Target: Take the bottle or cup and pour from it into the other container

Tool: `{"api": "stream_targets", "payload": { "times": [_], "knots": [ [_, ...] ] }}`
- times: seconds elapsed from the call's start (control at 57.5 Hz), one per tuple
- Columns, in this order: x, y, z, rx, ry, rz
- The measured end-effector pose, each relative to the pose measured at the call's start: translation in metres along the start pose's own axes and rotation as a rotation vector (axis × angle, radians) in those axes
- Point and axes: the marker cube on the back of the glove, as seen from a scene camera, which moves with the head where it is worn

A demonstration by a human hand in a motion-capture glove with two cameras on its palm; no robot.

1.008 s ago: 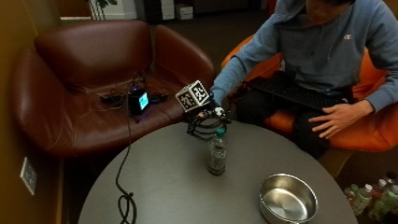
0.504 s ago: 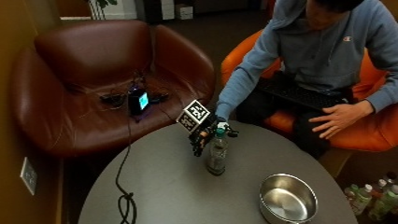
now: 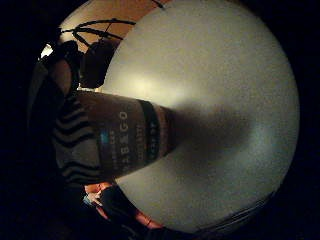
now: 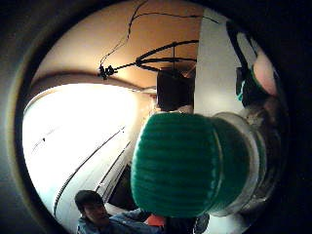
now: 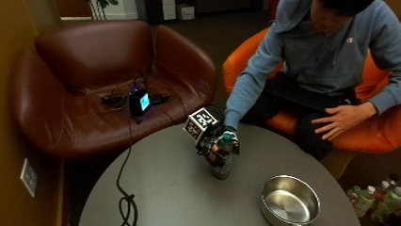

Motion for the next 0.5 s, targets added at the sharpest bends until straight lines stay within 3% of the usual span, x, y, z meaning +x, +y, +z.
{"api": "stream_targets", "payload": {
  "times": [0.122,0.313,0.504],
  "knots": [
    [-0.022,-0.014,0.01,0.045,0.022,0.043],
    [-0.002,0.03,0.003,-0.099,0.18,0.061],
    [-0.045,0.035,0.006,-0.22,0.346,0.022]
  ]
}}
